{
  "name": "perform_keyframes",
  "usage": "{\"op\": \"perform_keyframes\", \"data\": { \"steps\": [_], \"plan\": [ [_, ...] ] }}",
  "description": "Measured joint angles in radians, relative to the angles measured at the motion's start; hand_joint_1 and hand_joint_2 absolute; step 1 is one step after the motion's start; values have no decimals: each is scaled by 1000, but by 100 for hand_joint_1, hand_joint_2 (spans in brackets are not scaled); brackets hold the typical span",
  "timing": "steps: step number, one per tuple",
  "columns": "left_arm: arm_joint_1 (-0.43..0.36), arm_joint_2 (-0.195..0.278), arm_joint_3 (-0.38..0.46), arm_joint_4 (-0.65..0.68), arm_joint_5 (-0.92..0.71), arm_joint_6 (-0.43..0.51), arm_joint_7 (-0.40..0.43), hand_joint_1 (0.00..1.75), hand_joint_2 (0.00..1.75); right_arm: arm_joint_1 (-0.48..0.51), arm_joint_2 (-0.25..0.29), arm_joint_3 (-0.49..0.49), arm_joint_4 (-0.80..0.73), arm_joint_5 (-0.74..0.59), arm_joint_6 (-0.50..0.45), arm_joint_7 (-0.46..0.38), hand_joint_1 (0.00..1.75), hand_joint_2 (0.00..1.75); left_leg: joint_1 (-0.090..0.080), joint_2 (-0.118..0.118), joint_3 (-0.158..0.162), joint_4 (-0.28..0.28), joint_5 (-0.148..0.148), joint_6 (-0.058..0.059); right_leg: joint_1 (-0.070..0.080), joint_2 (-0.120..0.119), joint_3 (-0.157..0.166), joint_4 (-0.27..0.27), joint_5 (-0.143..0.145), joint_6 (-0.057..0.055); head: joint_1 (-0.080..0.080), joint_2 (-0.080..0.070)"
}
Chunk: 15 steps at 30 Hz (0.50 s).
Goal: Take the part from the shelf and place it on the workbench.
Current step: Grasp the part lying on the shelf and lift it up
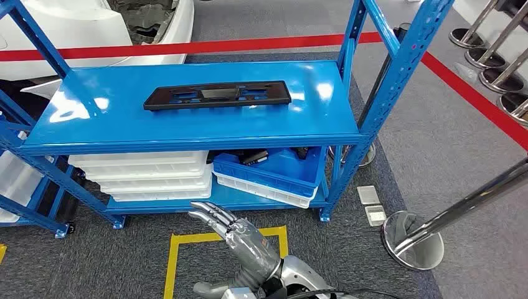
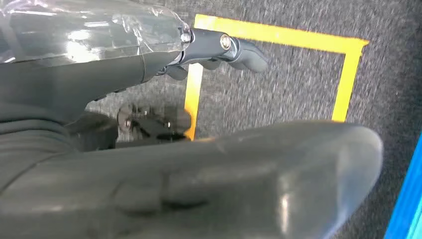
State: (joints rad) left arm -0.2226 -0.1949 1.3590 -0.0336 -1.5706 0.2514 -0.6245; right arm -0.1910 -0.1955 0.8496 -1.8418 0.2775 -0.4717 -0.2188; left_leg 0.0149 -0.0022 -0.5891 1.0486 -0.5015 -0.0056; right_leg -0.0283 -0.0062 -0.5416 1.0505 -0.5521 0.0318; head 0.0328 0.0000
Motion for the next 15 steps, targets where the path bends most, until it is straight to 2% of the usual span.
{"op": "perform_keyframes", "data": {
  "steps": [2, 3, 5, 6, 7, 8, 10, 11, 12, 14, 15],
  "plan": [
    [-1, 0, -2, 0, 0, 0, 0, 0, 0, 0, 0, -2, -1, 0, 0, 0, 0, 175, 0, 1, 4, -2, 0, 7, 1, 1, -17, 39, -24, 0, 3, 0],
    [-2, -1, -3, 0, 0, 0, 0, 0, 0, 0, 0, -4, -2, 1, 0, 0, 0, 175, 0, 2, 7, -4, 0, 13, 2, 1, -39, 85, -49, 0, 6, 0],
    [-2, -1, -5, 0, 0, 0, 0, 0, 0, 1, -1, -6, -4, 1, 0, 1, 0, 175, -5, 2, 9, -5, -3, 22, 4, 2, -106, 205, -96, -1, 14, 0],
    [-2, -1, -5, 0, 0, 0, 0, 0, 0, 2, -2, -6, -4, 1, 0, 1, 0, 175, -8, 1, 10, -4, -6, 25, 5, 2, -133, 246, -101, -2, 17, 0],
    [-2, -1, -6, 0, 0, 0, 0, 0, 0, 3, -4, -6, -4, 1, 0, 2, 0, 175, -11, 0, 12, -4, -8, 27, 6, 2, -145, 254, -87, -5, 20, 0],
    [-2, -1, -6, 0, 0, 0, 1, 0, 0, 4, -5, -7, -4, 1, 0, 2, 0, 175, -14, -2, 17, -4, -12, 28, 7, 2, -140, 225, -55, -8, 21, 0],
    [-2, -2, -8, 0, 0, 0, 2, 0, 0, 5, -6, -9, -4, 1, 1, 3, 0, 175, -15, -6, 28, -5, -22, 25, 12, 2, -94, 105, 19, -19, 23, 0],
    [-3, -2, -8, 0, 0, -1, 2, 0, 0, 4, -7, -10, -5, 1, 1, 3, 0, 175, -16, -7, 31, -4, -27, 22, 16, 3, -73, 53, 39, -24, 22, 0],
    [-3, -3, -8, 0, 0, -2, 2, 0, 0, 4, -7, -11, -6, 1, 1, 3, 0, 175, -16, -8, 33, -4, -29, 17, 20, 4, -61, 22, 45, -28, 22, 0],
    [-4, -5, -8, 0, 0, -4, 3, 0, 0, 3, -8, -13, -7, 2, 2, 4, 0, 175, -15, -8, 34, -7, -32, 7, 26, 6, -57, 6, 39, -33, 20, 0],
    [-5, -5, -8, 0, 0, -5, 3, 0, 0, 3, -8, -13, -7, 2, 2, 4, 0, 175, -15, -7, 36, -8, -34, 2, 22, 7, -54, 3, 39, -36, 20, 0]
  ]
}}
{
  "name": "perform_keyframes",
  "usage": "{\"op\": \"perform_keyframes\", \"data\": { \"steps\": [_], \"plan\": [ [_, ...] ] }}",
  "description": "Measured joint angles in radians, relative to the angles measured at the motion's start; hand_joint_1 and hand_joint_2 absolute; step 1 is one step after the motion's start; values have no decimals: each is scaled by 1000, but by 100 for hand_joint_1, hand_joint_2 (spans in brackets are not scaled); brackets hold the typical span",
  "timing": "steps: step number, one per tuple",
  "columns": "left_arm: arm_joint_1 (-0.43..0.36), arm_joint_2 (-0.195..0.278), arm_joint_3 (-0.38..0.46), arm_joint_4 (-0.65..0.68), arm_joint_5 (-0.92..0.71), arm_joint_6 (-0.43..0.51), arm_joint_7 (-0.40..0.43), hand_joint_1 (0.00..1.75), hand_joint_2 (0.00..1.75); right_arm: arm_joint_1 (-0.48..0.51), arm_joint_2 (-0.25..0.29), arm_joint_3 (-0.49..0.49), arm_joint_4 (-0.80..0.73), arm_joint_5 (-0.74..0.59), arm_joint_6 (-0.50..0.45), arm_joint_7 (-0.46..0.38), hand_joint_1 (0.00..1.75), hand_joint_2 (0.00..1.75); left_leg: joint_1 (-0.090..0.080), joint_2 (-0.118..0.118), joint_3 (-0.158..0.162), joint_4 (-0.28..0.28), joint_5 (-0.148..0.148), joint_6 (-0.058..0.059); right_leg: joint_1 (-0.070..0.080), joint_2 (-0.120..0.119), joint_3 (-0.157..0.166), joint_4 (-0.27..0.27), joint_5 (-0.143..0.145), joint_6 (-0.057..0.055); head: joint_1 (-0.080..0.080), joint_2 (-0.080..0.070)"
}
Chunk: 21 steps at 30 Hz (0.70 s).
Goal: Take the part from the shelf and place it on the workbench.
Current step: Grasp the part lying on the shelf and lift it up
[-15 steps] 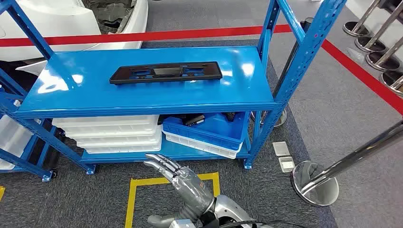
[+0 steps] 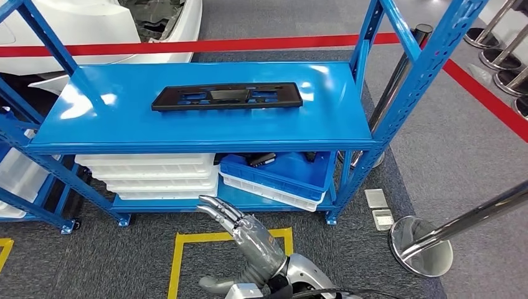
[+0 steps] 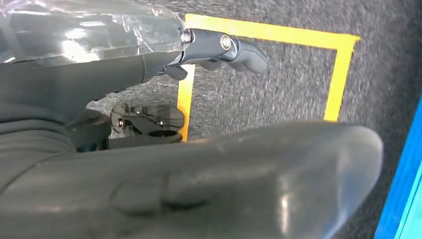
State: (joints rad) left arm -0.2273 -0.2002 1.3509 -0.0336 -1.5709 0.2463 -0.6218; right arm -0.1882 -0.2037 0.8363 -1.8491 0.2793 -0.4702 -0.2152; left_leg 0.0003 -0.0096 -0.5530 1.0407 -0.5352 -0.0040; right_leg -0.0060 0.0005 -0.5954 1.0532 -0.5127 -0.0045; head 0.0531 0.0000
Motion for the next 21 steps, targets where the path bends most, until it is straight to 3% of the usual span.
{"op": "perform_keyframes", "data": {
  "steps": [2, 3, 5, 6, 7, 8, 10, 11, 12, 15, 17, 19, 21],
  "plan": [
    [-2, -1, 0, 0, 0, -1, -1, 0, 0, -1, 0, -1, -1, 1, 0, 0, 0, 175, -2, 1, 0, 21, -14, -11, -9, -1, 16, -14, 0, -7, -3, 0],
    [-2, 0, 0, 0, 0, -1, -1, 0, 0, -1, 0, -1, -2, 1, 0, 0, 0, 175, -1, 2, -16, 59, -33, -17, -14, -3, 25, -21, -1, -10, -6, 0],
    [-2, 0, 0, 0, 0, -1, -1, 0, 0, -1, 0, -2, -2, 3, -1, 0, 0, 175, 5, 3, -81, 178, -77, -27, -15, -5, 37, -25, -10, -14, -12, 0],
    [-1, 0, 0, 0, 0, -1, -1, 0, 0, -1, 0, -2, -2, 5, -3, 2, 0, 175, 8, 3, -116, 232, -88, -30, -15, -5, 42, -25, -15, -14, -13, 0],
    [0, 0, 0, 0, 0, -1, -1, 0, 0, 1, -1, -2, -2, 8, -5, 4, 0, 175, 10, 3, -138, 257, -81, -32, -15, -4, 49, -25, -21, -13, -13, 0],
    [1, 0, 0, 0, 0, -1, -1, 0, 0, 2, -1, -2, -2, 12, -8, 6, 0, 175, 11, 4, -143, 246, -54, -32, -16, -4, 58, -25, -28, -12, -13, 0],
    [2, 0, -1, 0, 0, -1, -1, 0, 0, 3, -2, -6, -3, 21, -15, 12, 0, 175, 11, 4, -108, 138, 31, -29, -18, -3, 82, -26, -46, -6, -14, 0],
    [1, -1, -2, 0, 0, -1, -1, 0, 0, 4, -3, -9, -4, 26, -20, 15, 0, 175, 9, 4, -87, 84, 59, -26, -18, -2, 92, -26, -56, -1, -16, 0],
    [1, -1, -3, 0, 0, -1, 0, 0, 0, 5, -4, -13, -6, 33, -25, 19, 0, 175, 6, 5, -70, 42, 68, -21, -17, -2, 98, -27, -63, 3, -18, 0],
    [1, -1, -6, 0, 0, -3, 2, 0, 0, 12, -9, -26, -16, 59, -41, 34, 0, 175, 2, 5, -49, 3, 45, 0, -16, -3, 106, -26, -64, 19, -17, 0],
    [1, -1, -7, 0, 0, -3, 4, 0, 0, 17, -13, -39, -23, 82, -50, 46, 0, 175, 5, 5, -29, -11, 39, 12, -18, -2, 98, 6, -66, 28, -12, 0],
    [0, -1, -9, -1, 0, -4, 5, 0, 0, 22, -20, -54, -30, 107, -59, 62, 0, 175, 7, 5, -7, -22, 31, 23, -18, -2, 42, 104, -91, 32, -4, 0],
    [0, -1, -13, -1, 0, -6, 6, 0, 0, 33, -29, -70, -37, 129, -65, 79, 0, 175, 6, 5, 11, -26, 17, 30, -17, -2, -46, 218, -129, 33, 1, 0]
  ]
}}
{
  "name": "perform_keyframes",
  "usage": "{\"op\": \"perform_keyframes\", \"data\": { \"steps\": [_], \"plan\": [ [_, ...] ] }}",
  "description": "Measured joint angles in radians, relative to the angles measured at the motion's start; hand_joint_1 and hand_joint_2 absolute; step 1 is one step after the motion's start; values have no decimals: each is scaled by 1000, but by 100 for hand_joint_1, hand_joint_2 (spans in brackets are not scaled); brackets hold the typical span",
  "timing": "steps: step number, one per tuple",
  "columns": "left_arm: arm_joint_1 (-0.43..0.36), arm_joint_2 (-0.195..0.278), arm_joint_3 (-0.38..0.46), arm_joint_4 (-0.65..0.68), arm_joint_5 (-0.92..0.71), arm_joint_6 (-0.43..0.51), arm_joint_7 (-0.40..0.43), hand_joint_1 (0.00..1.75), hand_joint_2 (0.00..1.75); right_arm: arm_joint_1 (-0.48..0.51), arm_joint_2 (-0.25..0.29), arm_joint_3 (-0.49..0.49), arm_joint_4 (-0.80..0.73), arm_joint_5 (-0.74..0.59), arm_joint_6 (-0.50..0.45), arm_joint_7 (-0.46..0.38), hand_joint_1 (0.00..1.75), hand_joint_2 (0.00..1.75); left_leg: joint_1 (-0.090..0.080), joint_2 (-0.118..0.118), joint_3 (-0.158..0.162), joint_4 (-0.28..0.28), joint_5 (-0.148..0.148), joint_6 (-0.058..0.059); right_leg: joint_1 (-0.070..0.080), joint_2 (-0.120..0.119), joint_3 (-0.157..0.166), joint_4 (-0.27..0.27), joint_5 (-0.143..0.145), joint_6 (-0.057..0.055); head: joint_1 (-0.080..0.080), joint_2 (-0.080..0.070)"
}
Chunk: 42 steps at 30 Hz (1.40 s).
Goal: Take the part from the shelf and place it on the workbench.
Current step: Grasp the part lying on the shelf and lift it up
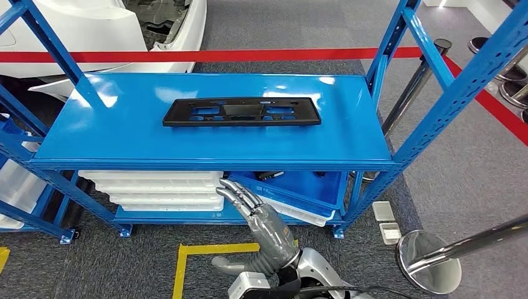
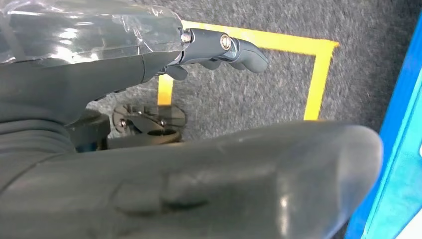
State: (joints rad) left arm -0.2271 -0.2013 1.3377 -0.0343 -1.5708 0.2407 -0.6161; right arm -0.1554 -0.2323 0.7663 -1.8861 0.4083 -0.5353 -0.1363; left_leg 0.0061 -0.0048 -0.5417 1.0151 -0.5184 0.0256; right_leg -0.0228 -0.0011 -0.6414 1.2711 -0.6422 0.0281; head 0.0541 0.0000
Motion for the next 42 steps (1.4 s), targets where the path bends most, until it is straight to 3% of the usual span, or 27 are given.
{"op": "perform_keyframes", "data": {
  "steps": [1, 2, 3, 5, 7, 9, 11, 13, 15, 16, 17, 18, 20, 22, 24, 27, 33, 42],
  "plan": [
    [1, 0, -1, 0, 0, 0, 0, 0, 0, 5, -4, -7, -2, 8, -1, 6, 0, 175, -1, -1, 11, 0, -9, 1, 1, 0, -33, 27, -6, -1, 2, 0],
    [1, 0, -2, 0, 0, 0, 0, 0, 0, 9, -8, -13, -4, 14, -2, 11, 0, 175, -1, -2, 25, 0, -20, 0, 1, 0, -51, 22, 6, -2, 3, 0],
    [1, 0, -2, 0, 0, 0, 0, 0, 0, 11, -11, -18, -6, 18, -2, 14, 0, 175, -1, -4, 41, 0, -31, -1, 3, 0, -53, -16, 40, -5, 6, 0],
    [1, 0, -2, 0, 0, -1, 1, 0, 0, 14, -16, -27, -10, 25, -2, 19, 0, 175, -1, -5, 68, 0, -56, -8, 8, 0, -38, -132, 139, -14, 8, 0],
    [1, -1, -3, 0, 0, -2, 2, 0, 0, 20, -20, -34, -16, 33, -3, 24, 0, 175, -2, -6, 80, -1, -74, -20, 15, 0, -34, -193, 183, -23, 7, 0],
    [1, -1, -4, 0, 0, -2, 3, 0, 0, 25, -23, -40, -22, 42, -4, 29, 0, 175, -4, -7, 91, -1, -80, -33, 17, 1, -29, -199, 177, -32, 7, 0],
    [-1, -1, -7, 0, 0, -2, 3, 0, 0, 27, -27, -45, -31, 52, -4, 33, 0, 175, -4, -5, 94, 32, -80, -43, 12, 0, -5, -212, 177, -41, 4, 0],
    [-4, -1, -8, 0, 0, -2, 3, 0, 0, 27, -28, -49, -39, 57, -3, 37, 0, 175, -2, -4, 45, 130, -102, -53, 8, 0, 22, -224, 168, -47, -2, 0],
    [-2, -1, -8, 0, 0, 0, 3, 0, 0, 27, -29, -51, -43, 60, -2, 38, 0, 175, 0, -3, -37, 245, -152, -61, 8, 0, 41, -228, 153, -52, -6, 0],
    [0, -1, -8, 0, 1, 2, 3, 0, 0, 27, -29, -52, -45, 61, -1, 39, 0, 175, 0, -3, -69, 275, -167, -63, 8, 1, 52, -229, 144, -52, -6, 0],
    [1, -1, -8, 0, 1, 4, 2, 0, 0, 27, -30, -53, -45, 62, 0, 40, 0, 175, 1, -3, -88, 273, -161, -62, 8, 2, 64, -229, 135, -52, -7, 0],
    [2, -1, -8, 0, 1, 7, 1, 0, 0, 27, -30, -55, -46, 63, 0, 41, 0, 175, 0, -3, -93, 240, -128, -60, 8, 3, 79, -229, 125, -51, -8, 0],
    [4, -1, -8, 0, 1, 13, 2, 0, 0, 26, -31, -60, -49, 65, 1, 44, 0, 175, -2, -4, -82, 125, -18, -49, 9, 3, 106, -230, 105, -49, -9, 0],
    [6, 0, -8, 0, 1, 20, 3, 0, 0, 25, -32, -64, -52, 67, 1, 49, 0, 175, -9, -3, -84, 51, 43, -38, 9, 4, 115, -230, 92, -42, -12, 0],
    [8, 0, -8, 0, 0, 29, 4, 0, 0, 25, -34, -66, -54, 72, 0, 55, 0, 175, -12, -2, -92, 36, 47, -34, 11, 6, 114, -229, 83, -40, -13, 0],
    [8, 0, -7, 0, 1, 42, 4, 0, 0, 25, -38, -72, -58, 86, -4, 64, 0, 175, -8, -4, -87, 30, 53, -37, 16, 4, 120, -234, 75, -54, -11, 0],
    [8, 0, -4, 0, 1, 60, 4, 0, 0, 27, -48, -87, -65, 126, -13, 97, 0, 175, -8, -5, -82, 30, 43, -26, 16, 4, 134, -253, 72, -44, -10, 0],
    [14, 0, 32, 0, 6, 73, -9, 0, 0, 61, -83, -138, -84, 270, -32, 223, 0, 175, -8, -4, -69, 29, 38, -24, 16, 3, 145, -256, 69, -36, -11, 0]
  ]
}}
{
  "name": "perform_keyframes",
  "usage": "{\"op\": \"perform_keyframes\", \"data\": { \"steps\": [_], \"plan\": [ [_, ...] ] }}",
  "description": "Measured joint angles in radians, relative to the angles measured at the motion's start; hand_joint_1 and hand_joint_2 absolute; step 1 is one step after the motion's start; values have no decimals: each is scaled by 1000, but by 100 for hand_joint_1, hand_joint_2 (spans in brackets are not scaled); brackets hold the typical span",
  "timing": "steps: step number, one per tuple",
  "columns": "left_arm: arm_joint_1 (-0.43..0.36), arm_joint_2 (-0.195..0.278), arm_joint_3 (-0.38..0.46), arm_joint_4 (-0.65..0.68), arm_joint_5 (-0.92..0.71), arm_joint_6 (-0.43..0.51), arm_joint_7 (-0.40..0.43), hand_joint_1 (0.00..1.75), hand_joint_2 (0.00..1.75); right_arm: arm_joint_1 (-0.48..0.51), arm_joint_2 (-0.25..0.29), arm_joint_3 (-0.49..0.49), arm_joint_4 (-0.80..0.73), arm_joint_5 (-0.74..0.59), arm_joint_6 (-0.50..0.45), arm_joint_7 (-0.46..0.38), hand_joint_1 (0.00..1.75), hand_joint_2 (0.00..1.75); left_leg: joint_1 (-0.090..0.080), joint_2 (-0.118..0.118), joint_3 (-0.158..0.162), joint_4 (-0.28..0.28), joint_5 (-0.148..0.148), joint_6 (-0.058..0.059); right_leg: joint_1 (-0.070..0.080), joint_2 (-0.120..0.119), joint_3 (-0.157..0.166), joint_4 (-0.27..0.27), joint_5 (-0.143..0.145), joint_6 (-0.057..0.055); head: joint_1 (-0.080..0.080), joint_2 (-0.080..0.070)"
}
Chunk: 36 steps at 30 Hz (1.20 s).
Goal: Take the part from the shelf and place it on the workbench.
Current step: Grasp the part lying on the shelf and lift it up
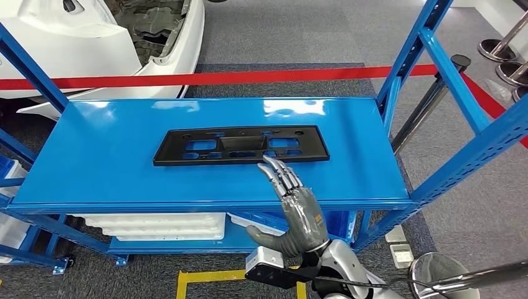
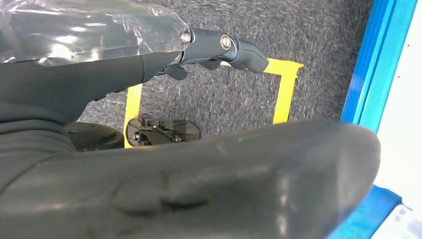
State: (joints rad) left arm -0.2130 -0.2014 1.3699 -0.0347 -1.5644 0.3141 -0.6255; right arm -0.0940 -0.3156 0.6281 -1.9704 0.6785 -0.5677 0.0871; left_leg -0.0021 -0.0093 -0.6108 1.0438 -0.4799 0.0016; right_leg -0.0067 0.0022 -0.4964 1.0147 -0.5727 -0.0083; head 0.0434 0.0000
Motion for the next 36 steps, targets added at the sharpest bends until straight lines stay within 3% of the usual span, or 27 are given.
{"op": "perform_keyframes", "data": {
  "steps": [4, 11, 19, 28, 36],
  "plan": [
    [5, 0, 13, 0, 1, 3, -4, 0, 0, 19, -26, -34, -10, 53, -3, 61, 0, 175, 1, 0, 3, -2, 0, 0, 0, 0, 2, 0, 0, 0, 0, 0],
    [9, 1, 41, 0, -5, 8, -8, 0, 0, 54, -111, -121, -29, 172, 60, 268, 0, 175, 2, 0, 8, -4, 0, 0, 0, 0, 5, 0, 0, -1, 0, 0],
    [9, 1, 58, 0, -5, 7, -8, 0, 0, 63, -190, -191, -26, 123, 140, 327, 0, 175, 1, 0, 10, -6, 0, 0, 0, 0, 6, 0, -1, -1, 0, 0],
    [8, 2, 59, 0, -6, 0, -7, 0, 0, 40, -268, -219, -7, -17, 233, 328, 0, 175, 1, 0, 11, -7, 0, 0, 0, 0, 6, 0, -1, -1, 0, 0],
    [6, 2, 60, 0, -6, -3, 0, 0, 0, -55, -304, -200, 27, -178, 301, 223, 0, 175, 1, 0, 12, -8, 1, -1, 0, 0, 7, 0, -1, -1, 0, 0]
  ]
}}
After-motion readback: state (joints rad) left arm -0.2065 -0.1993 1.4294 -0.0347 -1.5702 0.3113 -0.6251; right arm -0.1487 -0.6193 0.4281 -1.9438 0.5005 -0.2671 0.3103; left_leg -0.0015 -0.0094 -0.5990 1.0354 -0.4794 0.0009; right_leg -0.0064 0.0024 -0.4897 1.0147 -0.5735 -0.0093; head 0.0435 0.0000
